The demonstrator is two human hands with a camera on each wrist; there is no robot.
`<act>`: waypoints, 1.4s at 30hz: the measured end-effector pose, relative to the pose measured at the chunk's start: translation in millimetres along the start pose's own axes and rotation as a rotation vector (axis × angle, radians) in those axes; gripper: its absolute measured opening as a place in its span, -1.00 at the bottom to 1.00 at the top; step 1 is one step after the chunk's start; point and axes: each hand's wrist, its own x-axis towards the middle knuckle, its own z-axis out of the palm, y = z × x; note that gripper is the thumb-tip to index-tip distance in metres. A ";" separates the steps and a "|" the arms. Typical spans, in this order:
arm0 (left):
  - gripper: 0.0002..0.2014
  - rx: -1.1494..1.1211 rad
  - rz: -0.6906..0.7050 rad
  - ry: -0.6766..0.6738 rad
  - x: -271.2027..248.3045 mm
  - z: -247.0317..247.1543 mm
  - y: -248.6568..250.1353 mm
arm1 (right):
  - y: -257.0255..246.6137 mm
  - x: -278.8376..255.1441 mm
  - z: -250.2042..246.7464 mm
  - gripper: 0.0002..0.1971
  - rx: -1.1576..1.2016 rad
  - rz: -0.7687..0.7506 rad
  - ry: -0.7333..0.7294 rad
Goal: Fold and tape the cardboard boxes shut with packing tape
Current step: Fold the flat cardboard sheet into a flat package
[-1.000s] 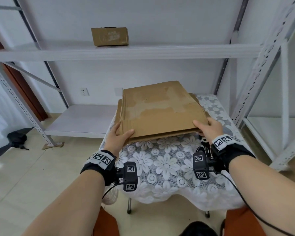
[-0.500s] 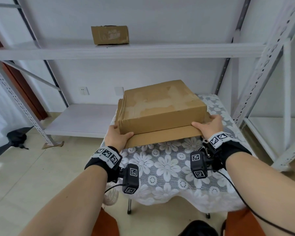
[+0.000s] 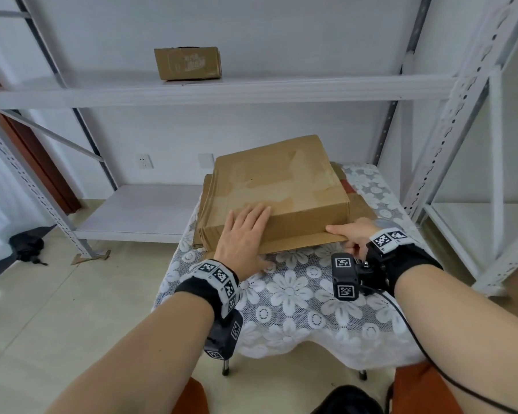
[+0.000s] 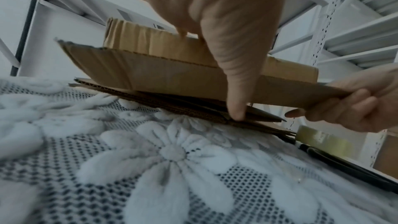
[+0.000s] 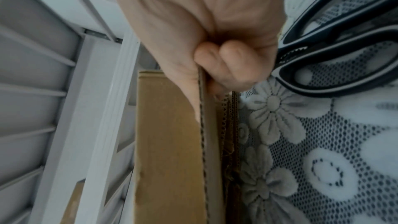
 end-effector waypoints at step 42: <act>-0.54 -0.209 -0.003 -0.016 49.0 6.4 43.3 | 12.7 -8.3 -37.7 -0.60 -0.496 -0.615 0.139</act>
